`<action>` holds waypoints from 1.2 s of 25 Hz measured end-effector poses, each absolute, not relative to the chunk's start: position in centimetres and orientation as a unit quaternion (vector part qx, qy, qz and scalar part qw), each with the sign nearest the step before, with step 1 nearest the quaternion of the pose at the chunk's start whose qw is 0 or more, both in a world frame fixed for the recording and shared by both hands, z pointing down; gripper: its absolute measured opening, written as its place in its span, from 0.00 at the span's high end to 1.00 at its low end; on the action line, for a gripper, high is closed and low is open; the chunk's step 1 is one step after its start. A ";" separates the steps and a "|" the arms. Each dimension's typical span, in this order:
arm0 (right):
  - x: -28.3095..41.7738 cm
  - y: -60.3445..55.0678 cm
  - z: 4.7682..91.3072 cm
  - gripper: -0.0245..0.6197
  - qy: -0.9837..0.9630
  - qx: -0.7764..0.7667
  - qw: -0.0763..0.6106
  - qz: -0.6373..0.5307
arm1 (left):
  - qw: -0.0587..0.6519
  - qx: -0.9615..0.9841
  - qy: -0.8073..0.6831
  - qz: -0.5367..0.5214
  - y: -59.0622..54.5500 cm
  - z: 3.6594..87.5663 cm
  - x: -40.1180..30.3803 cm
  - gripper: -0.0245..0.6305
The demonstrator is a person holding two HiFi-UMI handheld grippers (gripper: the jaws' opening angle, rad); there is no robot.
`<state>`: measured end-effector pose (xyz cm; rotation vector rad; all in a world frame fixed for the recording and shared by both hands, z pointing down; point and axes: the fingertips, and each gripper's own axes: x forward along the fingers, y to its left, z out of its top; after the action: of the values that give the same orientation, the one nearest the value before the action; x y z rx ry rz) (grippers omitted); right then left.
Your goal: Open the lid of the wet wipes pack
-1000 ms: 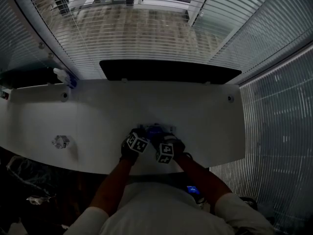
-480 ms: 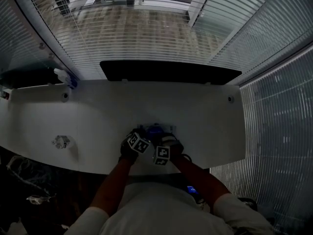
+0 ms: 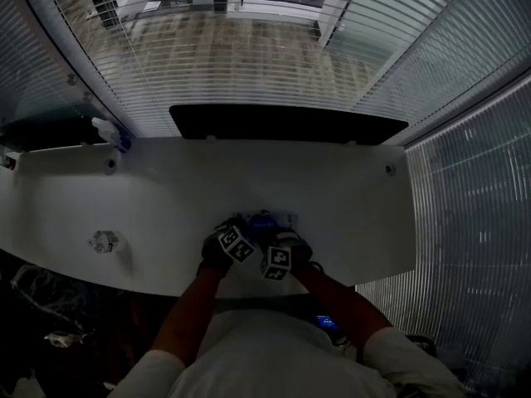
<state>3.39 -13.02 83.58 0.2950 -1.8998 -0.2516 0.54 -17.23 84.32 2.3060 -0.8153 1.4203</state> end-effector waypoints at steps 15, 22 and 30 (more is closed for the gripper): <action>3.3 -13.8 82.3 0.84 -0.815 0.143 0.550 -0.110 | 0.154 0.816 -0.265 0.489 -17.1 84.3 0.7 0.98; 3.2 -14.0 81.6 0.84 -0.821 0.150 0.541 -0.106 | 0.127 0.815 -0.249 0.507 -17.1 84.4 0.8 0.98; 3.1 -14.5 80.7 0.84 -0.826 0.158 0.531 -0.106 | 0.118 0.815 -0.240 0.514 -17.1 84.3 0.9 0.98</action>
<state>3.05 -14.47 80.70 0.3766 -1.9715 -0.2525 0.92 -17.09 84.28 2.3848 -0.7031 1.5031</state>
